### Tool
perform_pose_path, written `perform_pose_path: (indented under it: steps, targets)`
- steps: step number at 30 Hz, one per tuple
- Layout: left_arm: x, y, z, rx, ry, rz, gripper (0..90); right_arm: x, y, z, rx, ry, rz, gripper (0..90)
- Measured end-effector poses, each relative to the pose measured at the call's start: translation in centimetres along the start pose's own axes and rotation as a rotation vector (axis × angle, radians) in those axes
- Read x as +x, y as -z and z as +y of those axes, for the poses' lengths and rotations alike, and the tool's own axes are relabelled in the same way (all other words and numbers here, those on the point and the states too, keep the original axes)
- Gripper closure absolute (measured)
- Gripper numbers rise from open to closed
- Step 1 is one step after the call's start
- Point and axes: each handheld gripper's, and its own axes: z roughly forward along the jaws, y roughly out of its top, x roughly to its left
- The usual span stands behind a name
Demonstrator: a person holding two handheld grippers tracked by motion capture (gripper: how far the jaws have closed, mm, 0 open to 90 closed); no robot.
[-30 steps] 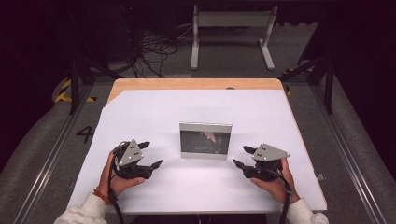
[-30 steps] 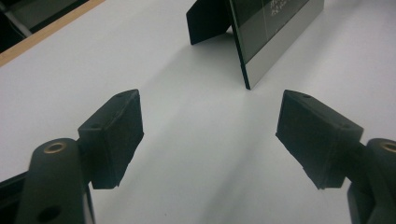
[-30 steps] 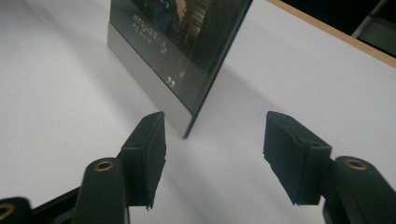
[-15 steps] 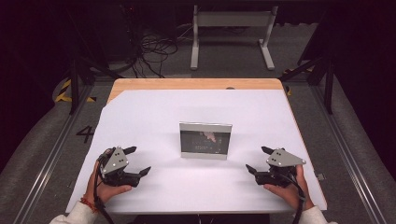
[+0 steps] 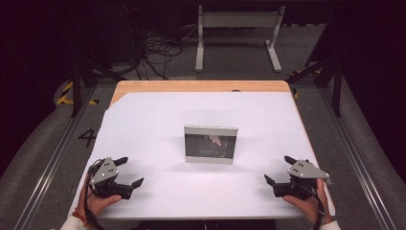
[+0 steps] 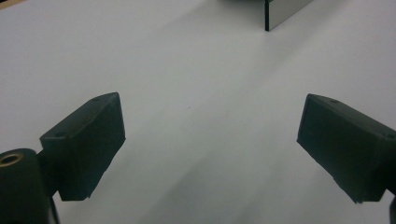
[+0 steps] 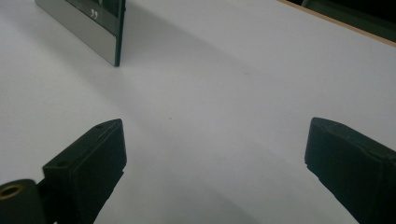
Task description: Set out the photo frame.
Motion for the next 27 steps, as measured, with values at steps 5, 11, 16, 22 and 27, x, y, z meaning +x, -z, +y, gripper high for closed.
perform_pose_path:
  steps: [5,11,16,22,27]
  targets:
    - [0.13,-0.03,-0.08,0.004,0.009,0.002,7.9,-0.09,-0.24,-0.15,0.007,-0.016,-0.011,7.2]
    - [0.19,0.0,0.01,0.0,0.014,0.007,8.0,0.08,-0.29,-0.11,0.002,-0.011,-0.005,7.7]
    - [0.18,-0.05,0.07,0.0,0.013,0.013,7.9,0.22,-0.43,-0.1,0.006,-0.004,-0.004,7.8]
    - [0.29,0.06,0.06,-0.009,0.024,0.013,7.9,0.31,-0.55,-0.01,0.004,-0.006,0.006,9.2]
    - [0.36,0.03,0.08,-0.005,0.025,0.007,8.1,0.29,-0.59,-0.07,0.008,-0.013,0.014,9.4]
